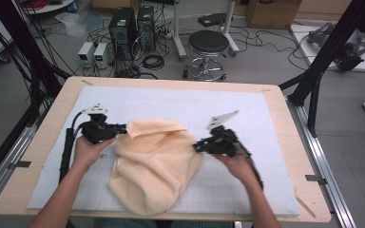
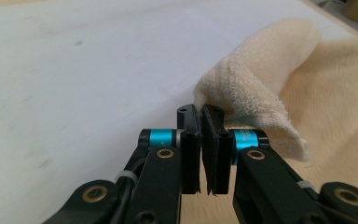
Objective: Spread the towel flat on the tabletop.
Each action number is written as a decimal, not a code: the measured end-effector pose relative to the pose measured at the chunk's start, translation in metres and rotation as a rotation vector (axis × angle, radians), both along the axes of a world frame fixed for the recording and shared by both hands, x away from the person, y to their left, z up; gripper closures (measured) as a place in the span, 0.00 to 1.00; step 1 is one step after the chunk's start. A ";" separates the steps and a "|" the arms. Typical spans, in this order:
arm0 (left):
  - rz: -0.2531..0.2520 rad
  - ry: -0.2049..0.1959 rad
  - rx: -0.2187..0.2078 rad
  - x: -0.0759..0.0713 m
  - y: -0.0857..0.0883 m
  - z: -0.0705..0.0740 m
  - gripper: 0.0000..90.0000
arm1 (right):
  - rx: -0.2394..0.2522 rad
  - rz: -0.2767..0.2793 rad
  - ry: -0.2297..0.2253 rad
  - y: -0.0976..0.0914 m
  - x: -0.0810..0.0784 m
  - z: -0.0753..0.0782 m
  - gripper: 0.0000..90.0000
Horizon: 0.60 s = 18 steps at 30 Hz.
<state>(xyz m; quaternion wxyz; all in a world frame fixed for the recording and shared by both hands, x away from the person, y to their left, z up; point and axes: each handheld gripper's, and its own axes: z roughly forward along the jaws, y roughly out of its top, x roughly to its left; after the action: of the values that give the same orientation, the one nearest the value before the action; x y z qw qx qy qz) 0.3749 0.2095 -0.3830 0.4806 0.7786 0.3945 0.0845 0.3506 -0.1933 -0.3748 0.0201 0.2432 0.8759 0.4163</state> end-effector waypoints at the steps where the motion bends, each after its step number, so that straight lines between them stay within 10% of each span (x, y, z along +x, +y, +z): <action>1: -0.019 0.002 -0.017 0.004 -0.012 0.002 0.95 | 0.008 -0.032 -0.014 -0.016 -0.005 0.008 0.95; 7: -0.041 0.010 -0.009 0.013 -0.041 0.009 0.95 | -0.049 -0.060 -0.055 -0.056 -0.032 0.034 0.95; 15: 0.043 0.089 0.091 0.007 0.004 -0.011 0.95 | -0.130 0.157 0.048 0.013 -0.060 -0.018 0.93; 18: 0.060 0.123 0.108 0.006 0.018 -0.022 0.95 | -0.117 0.150 0.037 0.018 -0.058 -0.021 0.78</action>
<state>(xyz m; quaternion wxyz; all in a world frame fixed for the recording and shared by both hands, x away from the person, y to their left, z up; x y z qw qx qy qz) 0.3808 0.2275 -0.4049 0.4100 0.7949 0.4414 0.0723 0.2923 -0.1749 -0.3954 -0.0134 0.1830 0.9146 0.3603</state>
